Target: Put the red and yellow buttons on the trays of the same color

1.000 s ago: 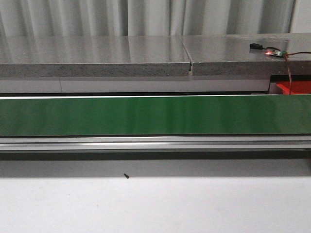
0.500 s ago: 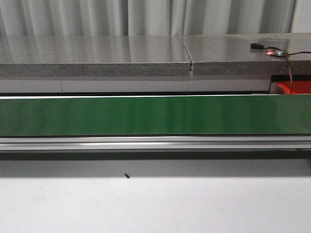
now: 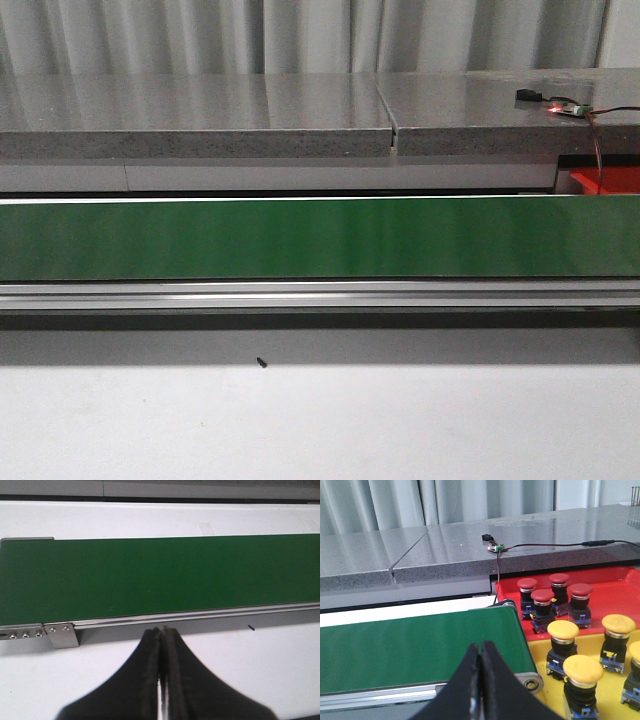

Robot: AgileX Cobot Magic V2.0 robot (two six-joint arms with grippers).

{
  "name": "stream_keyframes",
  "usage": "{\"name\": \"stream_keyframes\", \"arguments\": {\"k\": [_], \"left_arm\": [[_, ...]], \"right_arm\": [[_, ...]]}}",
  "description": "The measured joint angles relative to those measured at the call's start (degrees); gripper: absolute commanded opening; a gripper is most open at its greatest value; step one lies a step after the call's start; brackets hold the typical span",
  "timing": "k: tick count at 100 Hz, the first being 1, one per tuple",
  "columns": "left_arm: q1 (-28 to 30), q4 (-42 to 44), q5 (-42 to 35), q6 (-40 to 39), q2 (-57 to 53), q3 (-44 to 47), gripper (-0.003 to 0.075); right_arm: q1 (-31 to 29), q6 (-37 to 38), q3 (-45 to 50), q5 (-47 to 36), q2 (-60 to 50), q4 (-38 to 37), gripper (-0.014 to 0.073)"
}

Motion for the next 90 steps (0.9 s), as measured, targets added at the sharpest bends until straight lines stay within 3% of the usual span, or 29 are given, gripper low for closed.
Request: {"name": "stream_keyframes", "arguments": {"k": [58,67,90], "left_arm": [[0.00,2.85,-0.68,-0.12,0.00,0.16,-0.0019],[0.67,4.39,-5.48,-0.40,-0.71,1.80,-0.0019],[2.94,5.34,-26.09,-0.48,-5.51,12.82,-0.0019]], "right_arm": [[0.00,0.04,0.00,0.00,0.00,-0.10,-0.0060],[0.00,0.04,0.00,0.00,0.00,-0.10,-0.0060],[0.00,0.04,0.00,0.00,0.00,-0.10,-0.0060]]}}
